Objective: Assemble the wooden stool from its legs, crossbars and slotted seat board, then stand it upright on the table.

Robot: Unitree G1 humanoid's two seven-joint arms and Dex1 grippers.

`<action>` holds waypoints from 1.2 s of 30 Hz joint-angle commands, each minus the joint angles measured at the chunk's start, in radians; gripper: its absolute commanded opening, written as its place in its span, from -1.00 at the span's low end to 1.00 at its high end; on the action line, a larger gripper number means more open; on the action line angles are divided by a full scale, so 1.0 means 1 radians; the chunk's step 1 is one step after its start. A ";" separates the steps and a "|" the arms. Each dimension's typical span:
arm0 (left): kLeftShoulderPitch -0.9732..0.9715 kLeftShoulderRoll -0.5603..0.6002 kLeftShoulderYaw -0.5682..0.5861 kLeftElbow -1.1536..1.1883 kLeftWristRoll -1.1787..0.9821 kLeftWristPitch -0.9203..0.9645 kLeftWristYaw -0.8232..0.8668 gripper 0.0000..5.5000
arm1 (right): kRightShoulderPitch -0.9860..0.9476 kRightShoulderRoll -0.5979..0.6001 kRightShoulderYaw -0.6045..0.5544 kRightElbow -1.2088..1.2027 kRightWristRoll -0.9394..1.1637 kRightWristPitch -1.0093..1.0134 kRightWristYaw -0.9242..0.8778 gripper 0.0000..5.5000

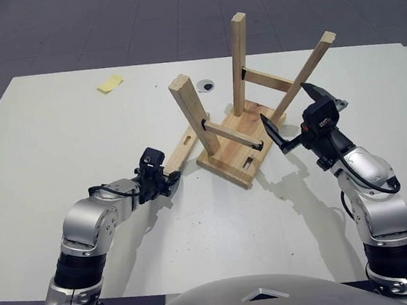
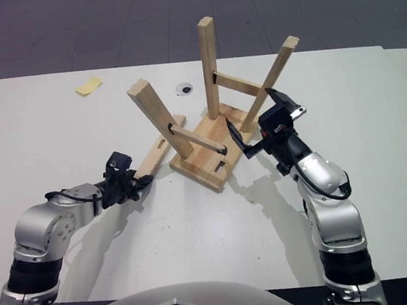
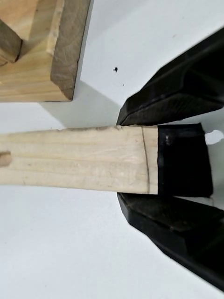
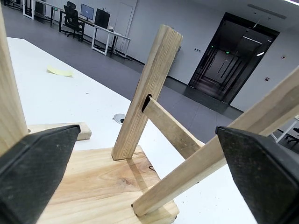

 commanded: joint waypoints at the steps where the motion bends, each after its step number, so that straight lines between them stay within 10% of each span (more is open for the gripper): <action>1: 0.089 0.018 -0.065 0.142 0.070 0.043 0.000 -0.23 | -0.036 -0.005 -0.007 0.016 0.004 0.007 -0.005 0.96; 11: 0.058 -0.140 0.221 0.125 0.058 -0.407 0.051 -0.24 | -0.094 0.015 -0.089 0.004 0.158 0.097 0.019 0.96; 18: -0.032 -0.239 0.334 0.069 0.079 -0.722 0.085 -0.24 | -0.305 0.097 -0.304 0.012 0.637 0.310 -0.063 0.96; 36: -0.336 -0.136 0.148 -0.024 0.362 -0.938 -0.033 -0.25 | -0.992 0.226 -0.318 0.498 1.072 0.371 -0.243 0.96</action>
